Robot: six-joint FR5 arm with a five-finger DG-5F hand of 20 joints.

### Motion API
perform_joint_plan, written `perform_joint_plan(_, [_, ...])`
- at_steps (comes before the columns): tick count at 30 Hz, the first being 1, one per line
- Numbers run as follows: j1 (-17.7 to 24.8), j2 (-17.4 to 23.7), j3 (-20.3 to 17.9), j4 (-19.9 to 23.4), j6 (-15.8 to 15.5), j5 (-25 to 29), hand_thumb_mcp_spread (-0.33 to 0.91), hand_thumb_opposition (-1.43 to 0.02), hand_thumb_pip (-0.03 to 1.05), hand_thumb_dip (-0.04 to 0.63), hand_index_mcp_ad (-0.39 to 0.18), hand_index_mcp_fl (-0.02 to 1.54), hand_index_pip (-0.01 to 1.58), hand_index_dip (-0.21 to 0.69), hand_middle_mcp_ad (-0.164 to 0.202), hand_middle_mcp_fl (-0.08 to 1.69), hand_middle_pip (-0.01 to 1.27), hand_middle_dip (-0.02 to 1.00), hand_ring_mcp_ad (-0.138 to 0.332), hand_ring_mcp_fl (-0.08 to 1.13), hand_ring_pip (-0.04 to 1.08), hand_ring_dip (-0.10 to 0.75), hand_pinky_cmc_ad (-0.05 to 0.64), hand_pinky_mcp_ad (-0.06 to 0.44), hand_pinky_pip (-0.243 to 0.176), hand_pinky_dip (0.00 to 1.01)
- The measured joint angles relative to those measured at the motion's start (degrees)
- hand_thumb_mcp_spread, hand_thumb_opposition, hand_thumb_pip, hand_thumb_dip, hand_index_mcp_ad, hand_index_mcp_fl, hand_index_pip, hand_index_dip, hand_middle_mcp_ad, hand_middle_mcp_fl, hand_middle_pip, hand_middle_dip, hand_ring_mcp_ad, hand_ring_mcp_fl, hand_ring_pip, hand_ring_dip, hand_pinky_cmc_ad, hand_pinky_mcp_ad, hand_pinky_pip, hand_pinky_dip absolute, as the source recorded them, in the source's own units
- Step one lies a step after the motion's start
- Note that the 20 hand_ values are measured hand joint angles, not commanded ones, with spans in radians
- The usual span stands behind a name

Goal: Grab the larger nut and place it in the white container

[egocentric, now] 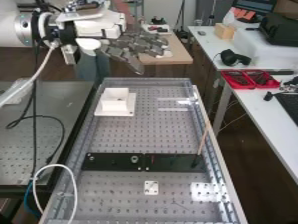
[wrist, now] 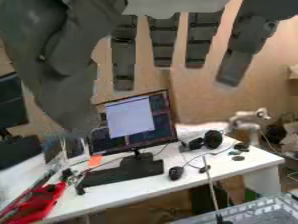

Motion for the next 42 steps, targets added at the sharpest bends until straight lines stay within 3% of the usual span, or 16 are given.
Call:
perform_joint_plan(9, [-2.3, 0.5, 3.3, -5.1, -1.4, -0.2, 0.16, -0.85, 0.79, 0.251, -0.12, 0.02, 0.74, -0.141, 0.086, 0.0, 0.14, 0.22, 0.147, 0.0, 0.17, 0.105, 0.349, 0.298, -0.096, 0.84])
perform_joint_plan(24, [-5.5, -0.6, 5.8, -8.3, -1.1, -4.9, 0.16, -0.84, 0.79, 0.251, -0.119, 0.02, 0.66, -0.138, 0.086, 0.0, 0.14, 0.24, 0.147, 0.0, 0.16, 0.11, 0.349, 0.298, -0.096, 0.84])
perform_joint_plan(42, [-5.8, -2.9, 7.4, -11.4, -0.6, -6.8, 0.16, -0.82, 0.77, 0.244, -0.115, 0.01, 0.56, -0.105, 0.086, 0.0, 0.14, 0.24, 0.147, 0.0, 0.13, 0.119, 0.347, 0.298, -0.096, 0.81])
